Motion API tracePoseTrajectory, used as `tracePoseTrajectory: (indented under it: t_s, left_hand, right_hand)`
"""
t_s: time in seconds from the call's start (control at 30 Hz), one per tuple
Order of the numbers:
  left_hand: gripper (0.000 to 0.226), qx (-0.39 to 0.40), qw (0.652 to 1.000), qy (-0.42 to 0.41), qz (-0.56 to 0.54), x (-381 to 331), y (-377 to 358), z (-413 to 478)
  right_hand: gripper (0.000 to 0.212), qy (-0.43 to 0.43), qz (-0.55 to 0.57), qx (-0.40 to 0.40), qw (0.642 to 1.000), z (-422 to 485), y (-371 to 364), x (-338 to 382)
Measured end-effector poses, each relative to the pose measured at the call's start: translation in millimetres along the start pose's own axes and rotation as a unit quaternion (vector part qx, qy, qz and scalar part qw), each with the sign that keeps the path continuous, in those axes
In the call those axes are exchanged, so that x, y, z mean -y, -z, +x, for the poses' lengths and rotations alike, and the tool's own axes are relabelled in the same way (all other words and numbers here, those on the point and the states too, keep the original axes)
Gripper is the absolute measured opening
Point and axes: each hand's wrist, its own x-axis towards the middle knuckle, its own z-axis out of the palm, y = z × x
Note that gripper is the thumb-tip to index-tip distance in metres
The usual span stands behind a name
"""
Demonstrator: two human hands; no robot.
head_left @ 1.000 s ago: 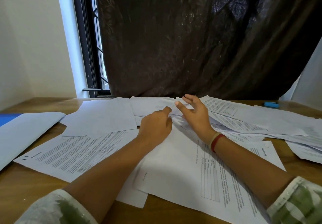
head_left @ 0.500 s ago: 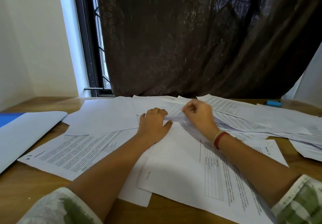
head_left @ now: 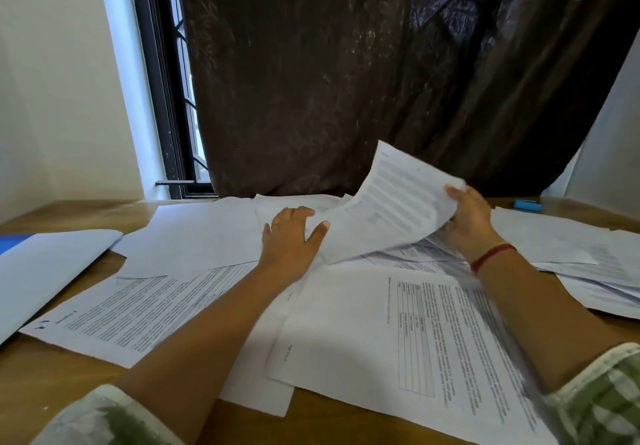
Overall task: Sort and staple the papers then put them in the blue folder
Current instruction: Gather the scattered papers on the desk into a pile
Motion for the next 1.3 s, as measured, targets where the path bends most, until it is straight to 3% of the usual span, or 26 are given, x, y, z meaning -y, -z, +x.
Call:
tracePoseTrajectory:
  t_s: [0.07,0.17,0.3,0.37,0.43,0.5,0.57,0.63,0.7,0.8,0.87,0.97,1.07,1.13,1.2,1.3]
  left_hand:
    - [0.045,-0.003,1.000,0.009,-0.028,3,1,2]
    - [0.045,0.007,0.995,0.018,-0.096,6,3,3]
    - [0.041,0.016,0.964,0.090,-0.251,-2,15,6]
    - [0.042,0.036,0.922,0.180,-0.342,-3,26,11]
    - [0.055,0.133,0.850,0.258,-0.440,3,37,13]
    - [0.071,0.227,0.765,0.273,-0.538,12,40,12]
    - [0.075,0.269,0.734,0.253,-0.570,22,37,10]
    - [0.061,0.297,0.743,0.225,-0.556,30,37,9]
    - [0.045,0.294,0.778,0.219,-0.510,34,38,8]
    - [0.035,0.210,0.815,0.235,-0.487,35,35,9]
    - [0.032,0.140,0.829,0.248,-0.481,35,33,9]
    - [0.028,0.036,0.832,0.283,-0.475,37,33,10]
    - [0.031,-0.004,0.825,0.307,-0.474,38,32,11]
    - [0.029,0.004,0.829,0.306,-0.468,36,32,11]
    - [0.027,0.032,0.833,0.294,-0.468,36,31,11]
    - [0.022,0.102,0.845,0.257,-0.458,33,32,9]
  right_hand:
    - [0.022,0.035,0.004,-0.019,0.999,3,0,12]
    - [0.026,0.089,-0.110,-0.053,0.989,12,3,21]
    - [0.033,0.037,-0.179,-0.016,0.983,19,8,23]
    - [0.018,-0.018,-0.204,0.031,0.978,17,9,15]
    - [0.017,-0.079,-0.189,0.059,0.977,6,3,4]
    - [0.014,-0.091,-0.207,0.092,0.970,-4,-8,-6]
    - [0.008,-0.032,-0.282,0.133,0.950,-11,-21,-14]
    - [0.011,0.051,-0.342,0.147,0.927,-21,-32,-21]
    - [0.010,0.105,-0.370,0.156,0.910,-26,-37,-24]
    - [0.009,0.147,-0.369,0.134,0.908,-21,-35,-16]
    - [0.003,0.214,-0.382,0.080,0.895,-7,-23,-3]
    - [0.017,0.273,-0.550,-0.032,0.789,23,12,9]
    - [0.038,0.224,-0.727,-0.062,0.646,40,44,1]
    - [0.056,0.185,-0.789,-0.048,0.584,44,56,-7]
    - [0.067,0.126,-0.817,-0.027,0.562,47,60,-15]
    - [0.070,0.017,-0.811,-0.004,0.585,50,63,-21]
